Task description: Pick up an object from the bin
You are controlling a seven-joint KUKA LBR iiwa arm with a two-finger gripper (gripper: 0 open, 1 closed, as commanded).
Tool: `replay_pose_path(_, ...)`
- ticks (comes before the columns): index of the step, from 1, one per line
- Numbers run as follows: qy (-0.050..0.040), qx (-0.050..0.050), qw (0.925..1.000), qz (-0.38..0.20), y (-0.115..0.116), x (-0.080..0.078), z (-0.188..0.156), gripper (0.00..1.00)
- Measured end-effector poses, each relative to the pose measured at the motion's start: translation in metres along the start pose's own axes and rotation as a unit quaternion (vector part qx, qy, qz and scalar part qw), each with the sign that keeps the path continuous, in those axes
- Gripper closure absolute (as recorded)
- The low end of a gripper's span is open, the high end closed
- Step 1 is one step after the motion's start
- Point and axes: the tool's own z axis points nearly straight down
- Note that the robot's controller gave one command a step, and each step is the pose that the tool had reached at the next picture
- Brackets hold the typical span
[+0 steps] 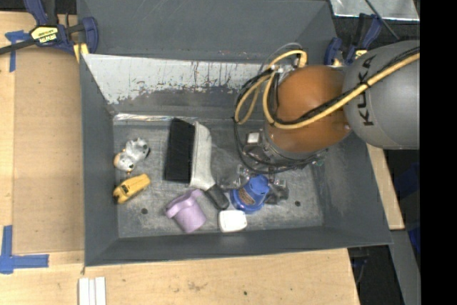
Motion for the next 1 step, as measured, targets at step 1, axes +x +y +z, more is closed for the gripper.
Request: replay_pose_path(1, 0.0, 0.0, 1.0, 0.0, 0.0, 0.0, -0.0001, 1.0)
